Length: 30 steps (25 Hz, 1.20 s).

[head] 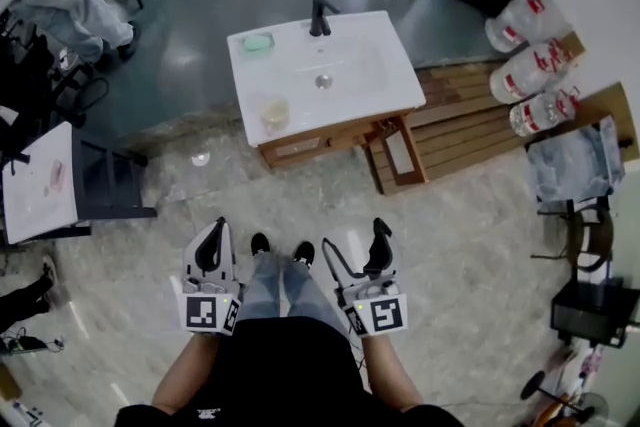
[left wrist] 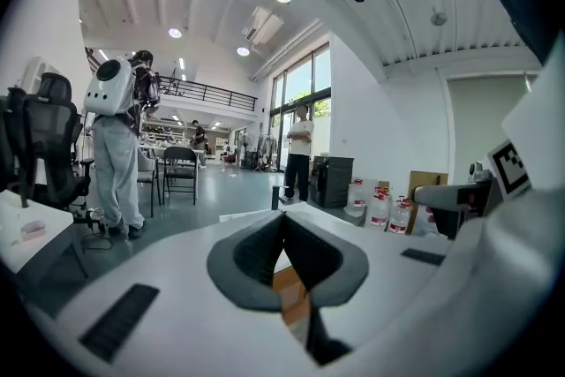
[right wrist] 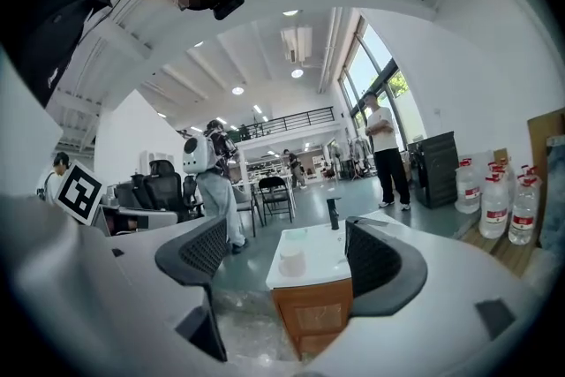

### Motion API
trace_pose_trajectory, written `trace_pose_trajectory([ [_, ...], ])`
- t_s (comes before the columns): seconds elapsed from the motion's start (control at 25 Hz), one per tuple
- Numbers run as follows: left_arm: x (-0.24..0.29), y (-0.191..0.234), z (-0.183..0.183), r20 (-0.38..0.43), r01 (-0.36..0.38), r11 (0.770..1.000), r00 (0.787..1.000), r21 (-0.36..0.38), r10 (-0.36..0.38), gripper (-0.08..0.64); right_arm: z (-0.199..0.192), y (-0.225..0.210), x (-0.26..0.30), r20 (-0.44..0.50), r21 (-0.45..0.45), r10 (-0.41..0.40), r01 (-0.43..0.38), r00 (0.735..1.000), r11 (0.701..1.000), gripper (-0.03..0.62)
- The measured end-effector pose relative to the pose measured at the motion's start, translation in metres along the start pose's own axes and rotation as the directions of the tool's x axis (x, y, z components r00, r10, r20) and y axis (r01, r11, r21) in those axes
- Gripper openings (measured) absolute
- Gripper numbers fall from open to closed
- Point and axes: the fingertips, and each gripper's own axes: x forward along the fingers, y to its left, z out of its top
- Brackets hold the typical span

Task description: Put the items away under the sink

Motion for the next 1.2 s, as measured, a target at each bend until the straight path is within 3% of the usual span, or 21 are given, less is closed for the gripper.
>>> trace_pose_trajectory([
  [0.36, 0.078, 0.05, -0.062, -0.073, 0.002, 1.0, 0.997, 0.024, 0.0, 0.008, -0.076, 0.002, 0.096, -0.099, 0.0, 0.048, -0.049, 0.994, 0.999, 0.42],
  [0.68, 0.125, 0.086, -0.14, -0.145, -0.007, 1.0, 0.989, -0.007, 0.006, 0.008, -0.156, 0.019, 0.168, -0.174, 0.032, 0.095, -0.091, 0.98, 0.995, 0.417],
  [0.96, 0.153, 0.112, -0.19, -0.183, -0.037, 0.999, 0.983, -0.02, 0.033, 0.008, -0.203, 0.03, 0.233, -0.191, 0.03, 0.119, -0.116, 0.974, 0.993, 0.361],
  [1.2, 0.158, 0.122, -0.212, -0.215, -0.039, 0.999, 0.976, -0.023, 0.033, 0.008, -0.218, 0.033, 0.282, -0.191, 0.021, 0.132, -0.13, 0.973, 0.991, 0.305],
])
